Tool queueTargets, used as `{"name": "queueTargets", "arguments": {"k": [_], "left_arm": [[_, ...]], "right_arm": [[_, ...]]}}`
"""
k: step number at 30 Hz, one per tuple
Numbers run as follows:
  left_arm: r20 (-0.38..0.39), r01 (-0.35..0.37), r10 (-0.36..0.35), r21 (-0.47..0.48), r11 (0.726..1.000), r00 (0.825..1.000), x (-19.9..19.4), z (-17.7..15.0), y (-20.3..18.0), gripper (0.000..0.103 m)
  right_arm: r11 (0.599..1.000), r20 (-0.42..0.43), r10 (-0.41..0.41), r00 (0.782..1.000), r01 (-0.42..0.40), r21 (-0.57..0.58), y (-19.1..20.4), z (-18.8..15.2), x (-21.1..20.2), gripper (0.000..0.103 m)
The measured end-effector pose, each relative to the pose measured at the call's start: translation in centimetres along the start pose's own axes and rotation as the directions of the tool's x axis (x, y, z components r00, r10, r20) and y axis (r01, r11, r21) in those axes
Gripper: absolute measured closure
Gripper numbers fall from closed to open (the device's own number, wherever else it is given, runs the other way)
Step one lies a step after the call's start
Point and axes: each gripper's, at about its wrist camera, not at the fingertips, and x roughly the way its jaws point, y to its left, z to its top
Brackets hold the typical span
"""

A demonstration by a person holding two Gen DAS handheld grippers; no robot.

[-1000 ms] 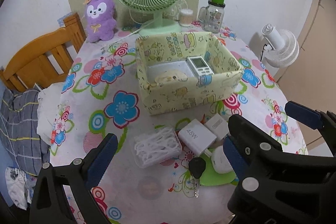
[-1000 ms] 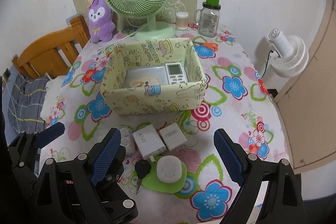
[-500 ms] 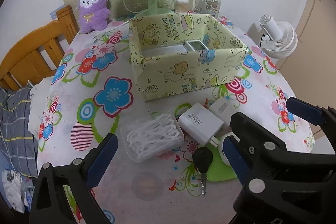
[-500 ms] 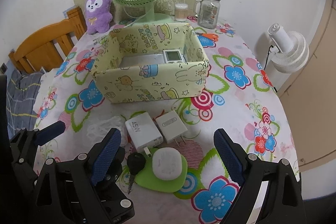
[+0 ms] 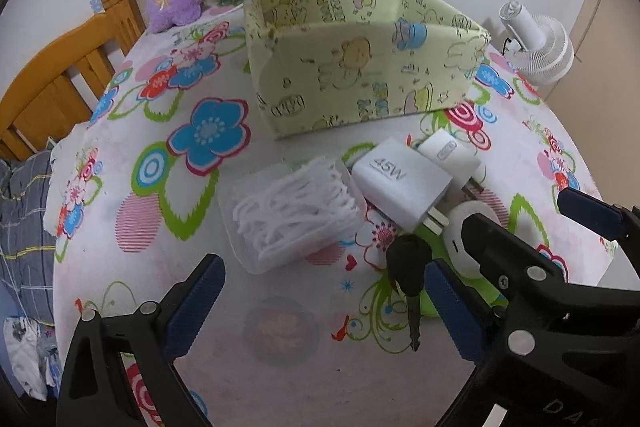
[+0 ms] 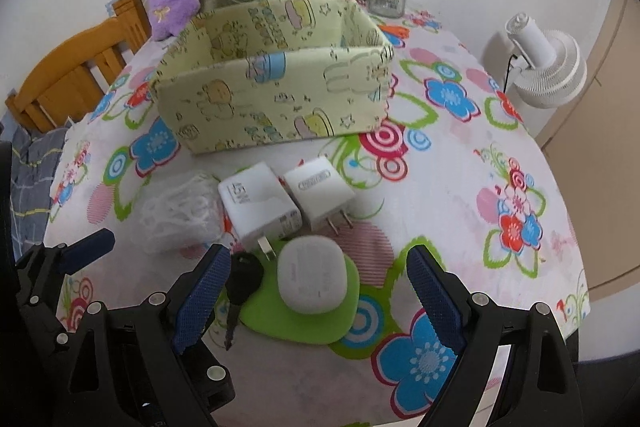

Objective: Organize rigid objects
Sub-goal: 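Lower the right gripper onto the white round device while the left gripper grasps the black key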

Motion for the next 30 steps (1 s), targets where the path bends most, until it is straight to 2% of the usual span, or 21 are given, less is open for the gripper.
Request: {"name": "queueTargets", "arguments": {"k": [10,17,22,27,30], "left_arm": [[-0.013,0.009,-0.009,0.004,1.0,1.0,1.2,-0.8,-0.9,0.003],[-0.033,0.014,-0.014,-0.006,1.0,0.999,1.9,-1.2,-1.7,0.004],[-0.049,0.009,-0.01,-0.015,1.0,0.999,2.7,-1.4,-2.0,0.006],[-0.044,0.007,-0.008,-0.017,1.0,0.999,2.8,-1.2,-2.7,0.008],[-0.041,0.02,-0.021,-0.018,1.0,0.999,2.9,-0.9,-3.2,0.013]], "right_arm": [[1.0,-0.026,0.003,1.0,-0.003,0.01,-0.3,-0.7,2.1,0.023],[0.999,-0.068,0.039,0.997,-0.038,0.025,-0.8,-1.1,3.8,0.043],[0.999,-0.083,0.039,0.996,-0.039,0.003,-0.6,-1.2,4.2,0.052],[0.999,-0.081,0.043,0.996,-0.042,0.013,-1.5,-1.1,4.2,0.053],[0.999,-0.08,0.036,0.996,-0.035,0.014,-2.0,-1.0,4.2,0.052]]}}
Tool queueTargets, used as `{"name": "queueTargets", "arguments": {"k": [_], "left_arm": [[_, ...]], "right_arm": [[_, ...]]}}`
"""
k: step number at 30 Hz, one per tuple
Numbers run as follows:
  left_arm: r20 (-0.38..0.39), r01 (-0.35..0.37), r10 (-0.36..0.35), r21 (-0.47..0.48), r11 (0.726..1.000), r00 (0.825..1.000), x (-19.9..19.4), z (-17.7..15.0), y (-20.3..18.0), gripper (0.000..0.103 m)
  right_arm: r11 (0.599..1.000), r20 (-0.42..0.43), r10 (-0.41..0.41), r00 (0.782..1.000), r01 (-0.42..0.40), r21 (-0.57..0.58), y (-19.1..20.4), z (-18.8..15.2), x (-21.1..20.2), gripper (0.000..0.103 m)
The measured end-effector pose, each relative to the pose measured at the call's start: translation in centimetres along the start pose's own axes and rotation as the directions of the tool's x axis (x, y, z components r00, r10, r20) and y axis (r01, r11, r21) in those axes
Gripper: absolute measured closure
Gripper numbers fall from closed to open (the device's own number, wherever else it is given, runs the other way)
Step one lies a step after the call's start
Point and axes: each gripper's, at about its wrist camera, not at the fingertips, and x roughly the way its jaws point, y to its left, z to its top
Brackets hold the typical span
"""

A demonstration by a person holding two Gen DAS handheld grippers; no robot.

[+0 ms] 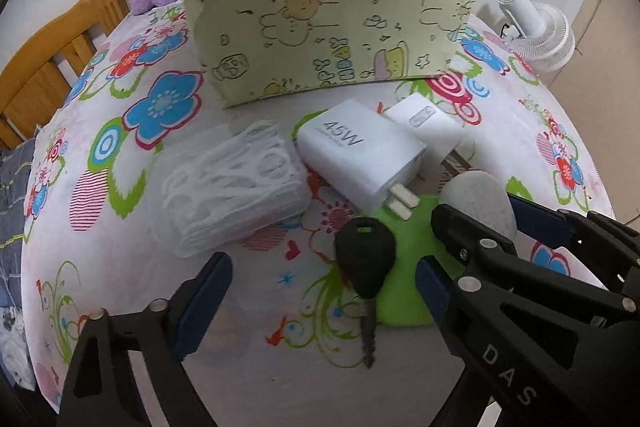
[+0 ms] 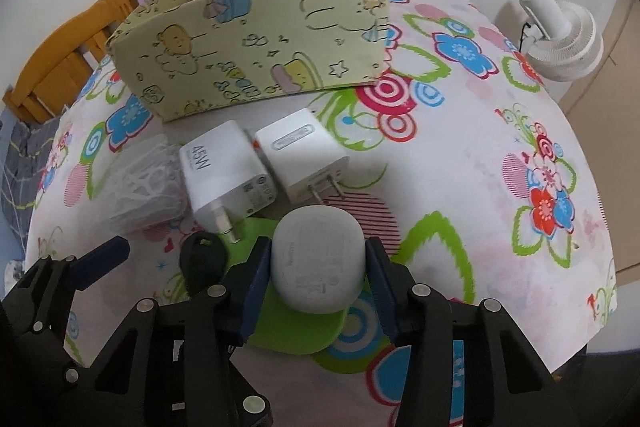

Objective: Organize rigid objects
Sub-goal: 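Lower the right gripper onto the white round device while the left gripper grasps the black key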

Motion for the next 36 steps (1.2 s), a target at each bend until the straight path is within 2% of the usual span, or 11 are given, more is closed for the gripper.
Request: {"name": "queueTargets", "arguments": {"k": [11,14,16,21,36], "left_arm": [[0.009,0.037,-0.037,-0.02,0.999,0.999,0.0,0.5,-1.7,0.034],[0.006,0.06,-0.06,-0.046,0.997,0.998,0.0,0.4,-1.8,0.045],[0.005,0.074,-0.074,-0.051,0.996,0.997,-0.2,0.4,-2.0,0.056],[0.013,0.037,-0.036,-0.065,0.997,0.999,-0.5,0.7,-1.9,0.07],[0.005,0.017,-0.016,-0.05,0.999,1.0,-1.1,0.9,-1.1,0.071]], "right_arm": [[1.0,0.004,-0.003,1.0,0.003,-0.016,-1.5,0.7,0.0,0.052],[1.0,-0.005,0.007,1.0,-0.008,-0.018,-1.6,0.9,0.1,0.052],[1.0,-0.005,0.01,1.0,-0.01,-0.021,-1.6,1.0,0.1,0.052],[1.0,-0.001,0.015,1.0,-0.015,-0.025,-1.8,1.4,0.1,0.052],[0.999,-0.001,0.033,0.999,-0.033,-0.032,-0.4,1.5,-0.7,0.052]]}}
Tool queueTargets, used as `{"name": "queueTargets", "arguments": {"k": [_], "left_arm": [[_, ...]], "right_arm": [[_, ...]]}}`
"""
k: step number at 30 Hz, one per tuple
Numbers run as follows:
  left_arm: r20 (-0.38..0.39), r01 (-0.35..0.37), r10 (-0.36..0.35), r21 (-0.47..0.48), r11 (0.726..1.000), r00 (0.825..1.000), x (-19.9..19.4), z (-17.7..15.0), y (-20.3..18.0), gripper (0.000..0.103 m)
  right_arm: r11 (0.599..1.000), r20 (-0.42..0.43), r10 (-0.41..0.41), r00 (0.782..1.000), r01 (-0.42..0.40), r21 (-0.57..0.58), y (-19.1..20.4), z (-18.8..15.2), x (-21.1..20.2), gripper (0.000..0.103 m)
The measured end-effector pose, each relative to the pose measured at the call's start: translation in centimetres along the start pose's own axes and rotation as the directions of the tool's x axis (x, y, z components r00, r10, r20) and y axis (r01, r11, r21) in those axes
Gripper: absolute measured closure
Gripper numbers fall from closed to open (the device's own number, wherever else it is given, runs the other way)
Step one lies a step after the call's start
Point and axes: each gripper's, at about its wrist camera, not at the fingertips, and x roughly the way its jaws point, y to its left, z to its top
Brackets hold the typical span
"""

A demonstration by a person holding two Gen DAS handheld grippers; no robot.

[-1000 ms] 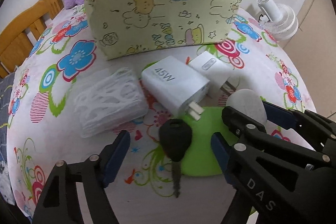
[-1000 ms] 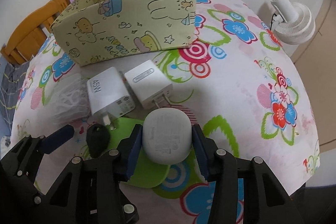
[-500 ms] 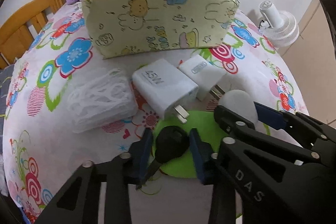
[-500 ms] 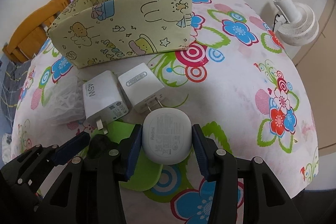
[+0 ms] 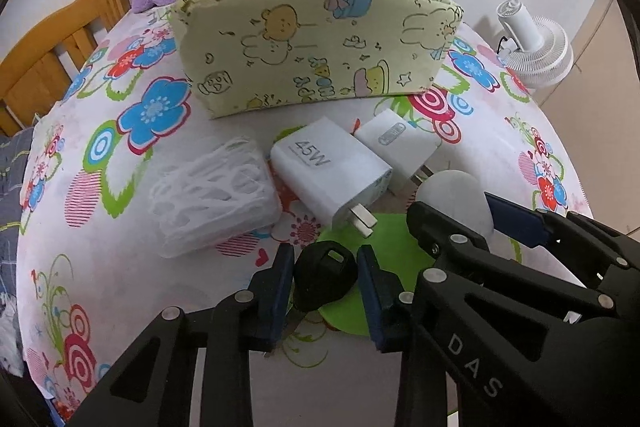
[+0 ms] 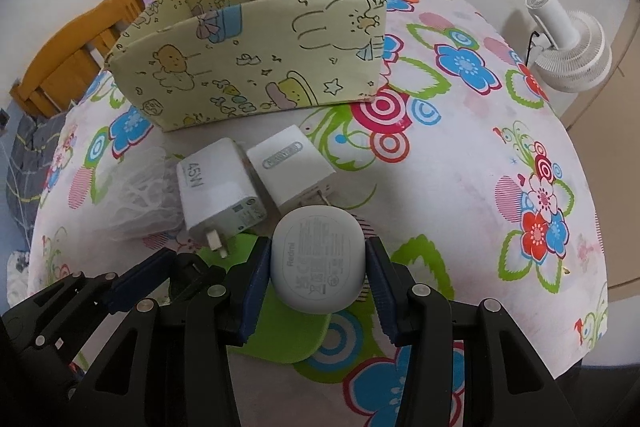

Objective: Organize rigid objects
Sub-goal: 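Lower the right gripper onto the white round device while the left gripper grasps the black key, then lift the key and white device and carry both over the fabric box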

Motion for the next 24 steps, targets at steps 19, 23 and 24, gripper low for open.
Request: {"name": "queueTargets", "arguments": {"k": [19,23,24], "left_arm": [[0.07,0.006,-0.009,0.044,0.999,0.998,-3.9,2.3,1.2,0.071],[0.084,0.004,-0.008,0.05,0.999,0.996,-4.8,2.8,1.2,0.071],[0.089,0.004,-0.009,0.052,0.999,0.996,-5.1,3.0,1.2,0.07]], "right_arm": [[1.0,0.082,-0.008,0.997,0.006,0.025,2.0,2.1,-4.0,0.052],[1.0,0.105,-0.01,0.994,0.007,0.03,2.2,2.8,-5.0,0.052],[0.999,0.109,-0.012,0.994,0.008,0.031,2.2,2.9,-5.2,0.052]]}}
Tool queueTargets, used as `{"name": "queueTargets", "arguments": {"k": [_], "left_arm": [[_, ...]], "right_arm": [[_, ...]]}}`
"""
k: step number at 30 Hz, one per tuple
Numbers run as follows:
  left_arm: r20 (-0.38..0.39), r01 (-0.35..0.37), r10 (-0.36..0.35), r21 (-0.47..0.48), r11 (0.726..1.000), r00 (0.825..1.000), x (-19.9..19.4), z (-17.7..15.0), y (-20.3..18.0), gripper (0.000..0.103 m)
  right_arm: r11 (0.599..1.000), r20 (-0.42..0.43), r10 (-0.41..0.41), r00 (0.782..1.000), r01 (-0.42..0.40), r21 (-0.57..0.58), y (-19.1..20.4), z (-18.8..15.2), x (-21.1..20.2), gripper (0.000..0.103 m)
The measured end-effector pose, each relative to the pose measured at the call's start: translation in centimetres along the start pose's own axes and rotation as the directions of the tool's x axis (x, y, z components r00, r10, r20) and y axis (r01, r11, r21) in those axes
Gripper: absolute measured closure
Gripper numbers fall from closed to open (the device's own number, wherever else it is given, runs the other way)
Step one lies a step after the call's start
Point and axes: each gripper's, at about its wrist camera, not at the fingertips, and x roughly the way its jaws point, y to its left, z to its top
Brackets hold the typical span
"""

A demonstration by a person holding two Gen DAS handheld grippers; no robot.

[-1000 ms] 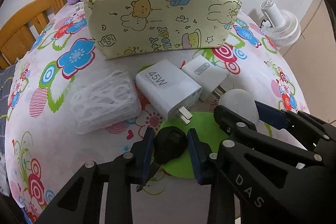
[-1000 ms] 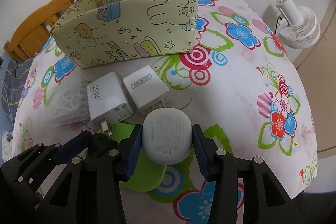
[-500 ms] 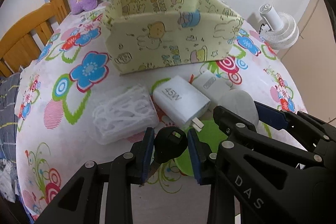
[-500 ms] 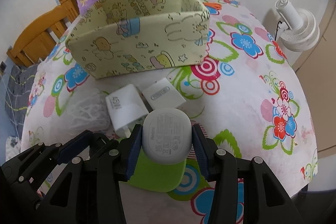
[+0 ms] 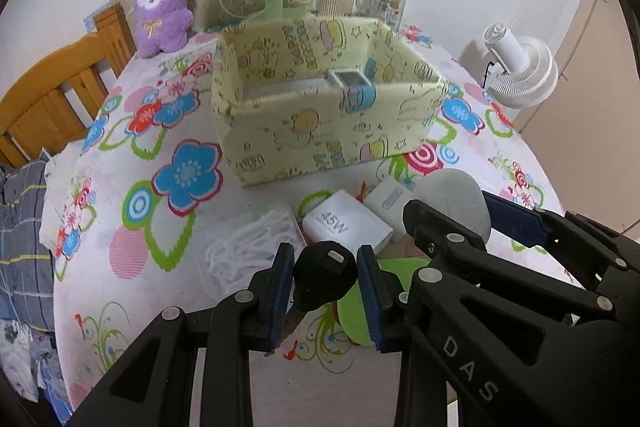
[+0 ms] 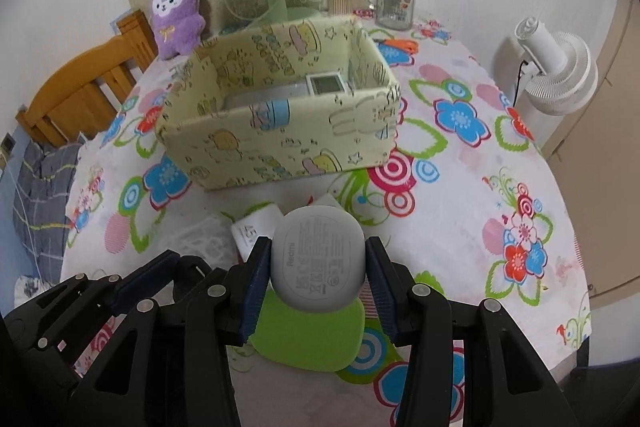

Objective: Organize rigid objects
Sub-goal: 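Lift the key and white device and carry both over the fabric box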

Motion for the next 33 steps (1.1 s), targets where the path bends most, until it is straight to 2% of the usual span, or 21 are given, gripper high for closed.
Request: {"name": "queueTargets", "arguments": {"k": [15,33], "left_arm": [[0.066,-0.008,0.008,0.001,1.0,0.998,-3.1,2.0,-0.2,0.071],[0.164,-0.05,0.056,-0.04,0.998,0.985,-6.3,4.7,-0.4,0.071]], "right_arm": [[1.0,0.07,-0.004,0.998,0.005,-0.009,0.2,2.0,-3.3,0.052],[0.999,0.155,0.024,0.988,-0.017,-0.05,0.6,5.0,-6.3,0.052]]}}
